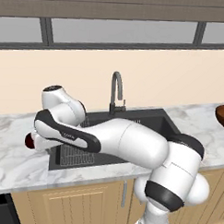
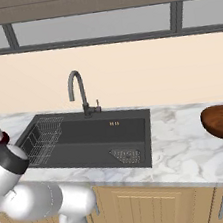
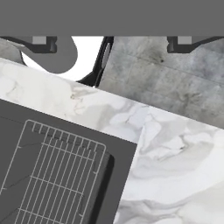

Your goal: Pick the mug and place it in the sink. Pick the bowl and place it in the open cabinet and then close the cabinet.

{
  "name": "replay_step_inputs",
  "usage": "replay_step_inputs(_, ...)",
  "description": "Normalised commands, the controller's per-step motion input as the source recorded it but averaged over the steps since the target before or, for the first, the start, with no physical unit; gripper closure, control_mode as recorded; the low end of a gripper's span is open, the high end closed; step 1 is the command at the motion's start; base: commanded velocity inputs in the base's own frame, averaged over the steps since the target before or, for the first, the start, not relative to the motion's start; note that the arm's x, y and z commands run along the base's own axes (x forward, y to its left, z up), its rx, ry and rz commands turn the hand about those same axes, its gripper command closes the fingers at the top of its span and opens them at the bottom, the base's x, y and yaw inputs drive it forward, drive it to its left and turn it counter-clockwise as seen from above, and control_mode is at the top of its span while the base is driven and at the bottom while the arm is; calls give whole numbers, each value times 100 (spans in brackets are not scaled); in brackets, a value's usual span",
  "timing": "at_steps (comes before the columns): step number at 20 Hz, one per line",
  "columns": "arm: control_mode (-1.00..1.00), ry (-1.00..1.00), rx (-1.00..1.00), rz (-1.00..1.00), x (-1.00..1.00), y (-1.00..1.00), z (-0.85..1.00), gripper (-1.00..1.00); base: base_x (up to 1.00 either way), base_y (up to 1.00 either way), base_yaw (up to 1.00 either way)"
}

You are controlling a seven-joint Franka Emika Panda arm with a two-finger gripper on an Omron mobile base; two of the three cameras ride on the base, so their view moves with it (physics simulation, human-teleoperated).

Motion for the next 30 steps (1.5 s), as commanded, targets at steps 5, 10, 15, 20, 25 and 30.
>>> replay_step_inputs(5,-100,0,0,0,16,14,0,-100,0,0,0)
replay_step_inputs(10,-100,0,0,0,21,13,-2,-100,0,0,0)
replay_step_inputs(15,-100,0,0,0,26,13,-13,-100,0,0,0)
replay_step_inputs(20,-100,0,0,0,15,11,-9,-100,0,0,0)
replay_step_inputs(25,-100,0,-1,-5,7,19,0,-100,0,0,0)
replay_step_inputs(30,-100,0,-3,-7,7,16,0,-100,0,0,0)
